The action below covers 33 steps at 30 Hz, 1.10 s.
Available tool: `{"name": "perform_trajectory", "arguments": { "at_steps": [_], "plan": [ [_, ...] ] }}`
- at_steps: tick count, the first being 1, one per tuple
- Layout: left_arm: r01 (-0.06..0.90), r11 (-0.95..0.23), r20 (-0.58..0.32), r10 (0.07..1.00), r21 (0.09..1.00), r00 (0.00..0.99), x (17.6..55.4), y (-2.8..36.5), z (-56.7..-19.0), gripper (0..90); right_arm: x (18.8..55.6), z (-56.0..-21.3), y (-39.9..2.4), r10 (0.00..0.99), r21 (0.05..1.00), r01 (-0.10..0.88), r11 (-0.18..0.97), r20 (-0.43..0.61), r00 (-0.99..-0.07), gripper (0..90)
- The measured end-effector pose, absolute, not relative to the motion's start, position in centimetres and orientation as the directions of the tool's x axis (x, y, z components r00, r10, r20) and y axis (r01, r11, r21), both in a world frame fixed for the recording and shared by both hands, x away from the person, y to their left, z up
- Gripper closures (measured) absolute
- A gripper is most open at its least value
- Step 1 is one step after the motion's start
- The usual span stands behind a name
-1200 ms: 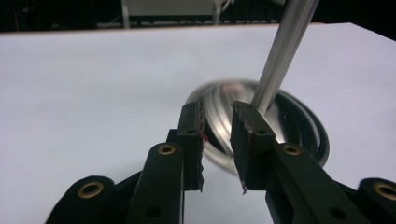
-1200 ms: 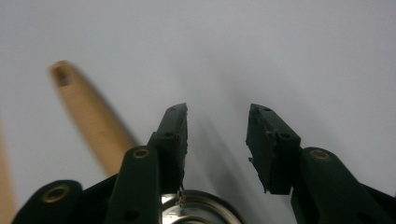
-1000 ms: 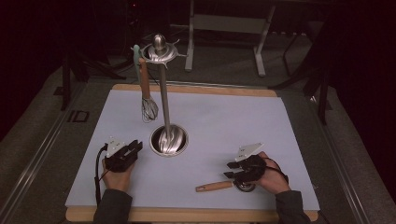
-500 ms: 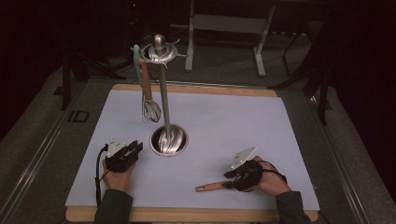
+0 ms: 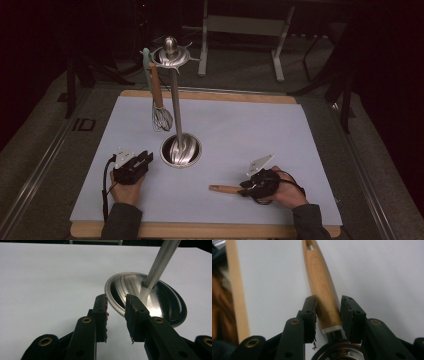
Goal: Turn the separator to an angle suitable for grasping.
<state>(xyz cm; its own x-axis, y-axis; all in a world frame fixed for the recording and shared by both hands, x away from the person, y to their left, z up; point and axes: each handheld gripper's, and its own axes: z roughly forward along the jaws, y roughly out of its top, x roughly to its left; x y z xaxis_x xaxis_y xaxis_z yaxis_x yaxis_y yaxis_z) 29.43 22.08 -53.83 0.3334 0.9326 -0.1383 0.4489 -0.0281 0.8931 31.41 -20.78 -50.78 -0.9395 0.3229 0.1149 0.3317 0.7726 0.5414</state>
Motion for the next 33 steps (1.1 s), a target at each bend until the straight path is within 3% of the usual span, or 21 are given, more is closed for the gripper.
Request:
{"name": "perform_trajectory", "arguments": {
  "at_steps": [24,33],
  "plan": [
    [0.452,-0.040,-0.131,0.931,0.891,0.340,29.5,21.9,-53.9,70.8,35.6,-50.7,-22.3,0.662,0.569,0.575,0.587,0.071,-0.746,68.8],
    [0.453,-0.036,-0.135,0.931,0.891,0.340,29.5,22.0,-53.9,70.4,37.2,-50.5,-21.6,0.629,0.481,0.596,0.644,0.112,-0.770,63.7]
  ]
}}
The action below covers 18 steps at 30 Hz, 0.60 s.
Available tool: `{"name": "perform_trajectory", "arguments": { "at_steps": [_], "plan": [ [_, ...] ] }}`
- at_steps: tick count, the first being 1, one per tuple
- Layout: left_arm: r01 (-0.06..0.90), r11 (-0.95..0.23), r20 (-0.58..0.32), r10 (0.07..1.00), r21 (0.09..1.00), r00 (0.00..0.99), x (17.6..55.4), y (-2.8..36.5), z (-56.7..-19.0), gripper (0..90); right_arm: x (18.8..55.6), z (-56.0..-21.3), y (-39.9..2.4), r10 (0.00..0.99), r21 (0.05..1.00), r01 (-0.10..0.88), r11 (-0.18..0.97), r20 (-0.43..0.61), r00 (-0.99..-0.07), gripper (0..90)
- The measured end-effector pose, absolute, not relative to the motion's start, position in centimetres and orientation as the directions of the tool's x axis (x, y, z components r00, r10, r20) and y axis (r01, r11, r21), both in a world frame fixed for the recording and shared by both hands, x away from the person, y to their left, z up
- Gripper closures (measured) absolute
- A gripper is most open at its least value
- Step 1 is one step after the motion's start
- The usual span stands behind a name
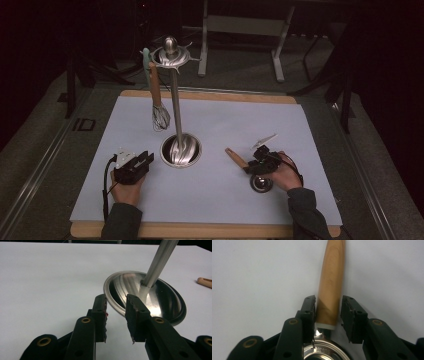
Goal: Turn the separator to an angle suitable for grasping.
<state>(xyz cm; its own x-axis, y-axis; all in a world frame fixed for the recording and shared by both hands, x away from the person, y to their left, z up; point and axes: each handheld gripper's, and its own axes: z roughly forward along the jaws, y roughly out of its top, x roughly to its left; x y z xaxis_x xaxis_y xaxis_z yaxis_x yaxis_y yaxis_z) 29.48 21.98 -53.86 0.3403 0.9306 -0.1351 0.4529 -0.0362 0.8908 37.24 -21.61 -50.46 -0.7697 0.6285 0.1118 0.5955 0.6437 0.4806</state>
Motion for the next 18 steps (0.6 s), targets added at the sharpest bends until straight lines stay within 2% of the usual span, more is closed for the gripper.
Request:
{"name": "perform_trajectory", "arguments": {
  "at_steps": [9,18],
  "plan": [
    [0.452,-0.037,-0.135,0.930,0.891,0.341,29.48,21.99,-53.86,70.4,38.13,-50.36,-21.44,0.631,0.384,0.639,0.666,0.165,-0.758,62.8],
    [0.452,-0.036,-0.135,0.931,0.891,0.340,29.48,21.98,-53.87,70.3,37.97,-49.72,-21.15,0.603,0.379,0.638,0.670,0.223,-0.766,65.7]
  ]
}}
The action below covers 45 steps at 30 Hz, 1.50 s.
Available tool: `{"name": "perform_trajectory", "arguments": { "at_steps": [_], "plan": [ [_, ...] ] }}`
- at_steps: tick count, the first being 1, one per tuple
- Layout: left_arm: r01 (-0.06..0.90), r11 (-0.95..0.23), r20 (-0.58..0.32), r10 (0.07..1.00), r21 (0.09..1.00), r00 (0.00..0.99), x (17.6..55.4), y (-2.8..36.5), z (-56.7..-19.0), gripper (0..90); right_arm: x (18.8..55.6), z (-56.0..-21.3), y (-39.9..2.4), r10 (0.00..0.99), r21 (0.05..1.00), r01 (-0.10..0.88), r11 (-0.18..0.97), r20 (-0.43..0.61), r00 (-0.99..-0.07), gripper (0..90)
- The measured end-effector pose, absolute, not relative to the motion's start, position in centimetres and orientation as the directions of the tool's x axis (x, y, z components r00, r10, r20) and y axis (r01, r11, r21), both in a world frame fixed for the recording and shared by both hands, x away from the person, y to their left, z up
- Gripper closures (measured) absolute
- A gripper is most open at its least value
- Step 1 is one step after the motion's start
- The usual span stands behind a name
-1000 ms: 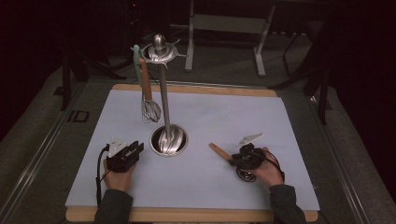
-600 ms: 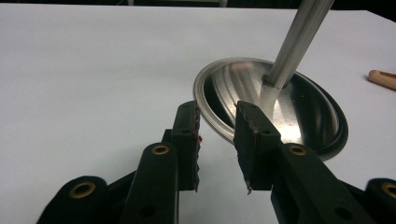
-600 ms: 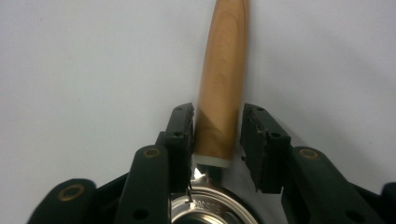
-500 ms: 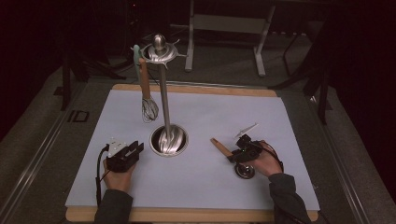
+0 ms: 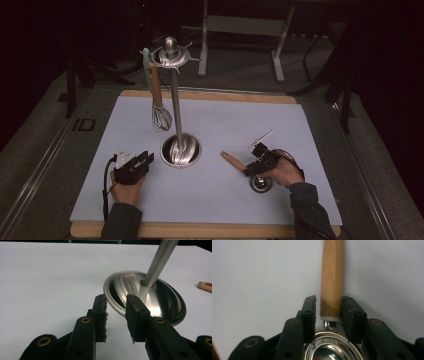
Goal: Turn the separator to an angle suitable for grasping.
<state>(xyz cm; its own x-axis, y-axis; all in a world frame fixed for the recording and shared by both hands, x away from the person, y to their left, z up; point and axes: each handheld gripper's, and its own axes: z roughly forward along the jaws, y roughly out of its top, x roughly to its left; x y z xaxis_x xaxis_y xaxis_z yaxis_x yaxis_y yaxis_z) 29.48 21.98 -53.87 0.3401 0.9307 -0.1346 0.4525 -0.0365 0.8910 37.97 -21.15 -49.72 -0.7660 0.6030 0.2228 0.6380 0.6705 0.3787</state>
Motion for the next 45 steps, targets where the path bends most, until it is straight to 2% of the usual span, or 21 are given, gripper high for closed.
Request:
{"name": "perform_trajectory", "arguments": {
  "at_steps": [7,16,22,34,45],
  "plan": [
    [0.454,-0.034,-0.137,0.930,0.890,0.340,29.5,22.0,-53.9,70.2,38.4,-50.1,-19.9,0.596,0.309,0.630,0.712,0.208,-0.776,68.5],
    [0.453,-0.037,-0.135,0.930,0.891,0.341,29.5,22.0,-53.9,70.2,38.4,-50.0,-19.0,0.596,0.275,0.630,0.726,0.205,-0.776,70.2],
    [0.452,-0.037,-0.134,0.930,0.891,0.341,29.5,22.0,-53.9,70.2,38.0,-49.9,-18.3,0.597,0.260,0.619,0.741,0.165,-0.785,70.6],
    [0.452,-0.039,-0.133,0.930,0.891,0.342,29.5,22.0,-53.9,70.1,37.4,-49.8,-17.7,0.579,0.303,0.599,0.741,0.164,-0.799,70.8],
    [0.452,-0.040,-0.132,0.930,0.891,0.342,29.5,21.9,-53.9,70.1,37.0,-48.4,-17.9,0.585,0.396,0.593,0.701,0.157,-0.796,71.0]
  ]
}}
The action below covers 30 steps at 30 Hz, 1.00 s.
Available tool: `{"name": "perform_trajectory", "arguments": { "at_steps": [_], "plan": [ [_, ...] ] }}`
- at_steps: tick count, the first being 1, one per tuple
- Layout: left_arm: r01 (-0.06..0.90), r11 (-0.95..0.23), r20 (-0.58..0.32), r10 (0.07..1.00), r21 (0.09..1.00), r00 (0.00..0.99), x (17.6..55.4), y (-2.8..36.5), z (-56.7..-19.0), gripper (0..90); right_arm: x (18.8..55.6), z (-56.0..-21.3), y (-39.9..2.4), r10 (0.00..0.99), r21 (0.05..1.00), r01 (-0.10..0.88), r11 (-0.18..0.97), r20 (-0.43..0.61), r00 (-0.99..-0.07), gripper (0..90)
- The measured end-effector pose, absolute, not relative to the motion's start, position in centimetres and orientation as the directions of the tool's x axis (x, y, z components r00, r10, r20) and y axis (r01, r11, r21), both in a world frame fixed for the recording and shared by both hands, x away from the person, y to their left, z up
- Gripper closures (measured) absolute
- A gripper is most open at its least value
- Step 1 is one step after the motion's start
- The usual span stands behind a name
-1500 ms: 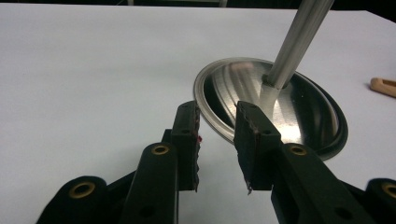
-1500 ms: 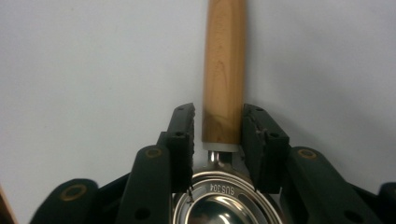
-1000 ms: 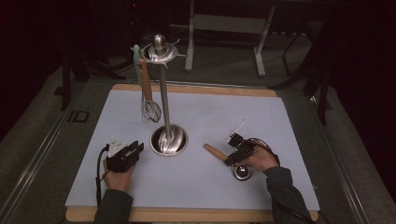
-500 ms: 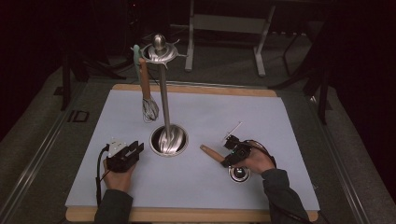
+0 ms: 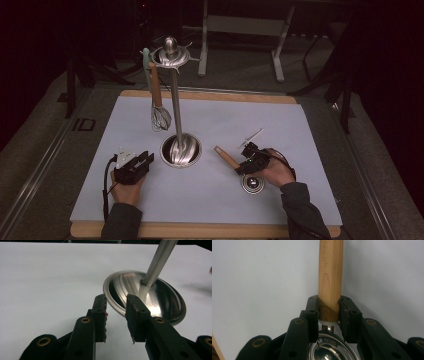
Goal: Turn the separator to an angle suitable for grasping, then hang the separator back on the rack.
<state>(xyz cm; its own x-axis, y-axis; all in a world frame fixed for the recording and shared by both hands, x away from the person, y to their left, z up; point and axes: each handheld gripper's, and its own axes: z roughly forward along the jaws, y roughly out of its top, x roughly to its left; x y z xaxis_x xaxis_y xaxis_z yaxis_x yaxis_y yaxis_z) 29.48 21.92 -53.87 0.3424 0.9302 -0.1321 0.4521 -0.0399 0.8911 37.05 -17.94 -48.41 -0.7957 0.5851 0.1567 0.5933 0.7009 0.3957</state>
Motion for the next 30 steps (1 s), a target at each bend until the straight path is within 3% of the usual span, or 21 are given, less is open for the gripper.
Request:
{"name": "perform_trajectory", "arguments": {
  "at_steps": [12,30],
  "plan": [
    [0.453,-0.043,-0.130,0.930,0.890,0.344,29.5,21.9,-53.9,70.1,36.6,-46.3,-18.1,0.596,0.574,0.538,0.617,0.106,-0.796,71.2],
    [0.452,-0.046,-0.127,0.930,0.891,0.344,29.5,21.9,-53.9,70.2,35.1,-44.4,-17.6,0.588,0.737,0.420,0.529,0.038,-0.808,71.3]
  ]
}}
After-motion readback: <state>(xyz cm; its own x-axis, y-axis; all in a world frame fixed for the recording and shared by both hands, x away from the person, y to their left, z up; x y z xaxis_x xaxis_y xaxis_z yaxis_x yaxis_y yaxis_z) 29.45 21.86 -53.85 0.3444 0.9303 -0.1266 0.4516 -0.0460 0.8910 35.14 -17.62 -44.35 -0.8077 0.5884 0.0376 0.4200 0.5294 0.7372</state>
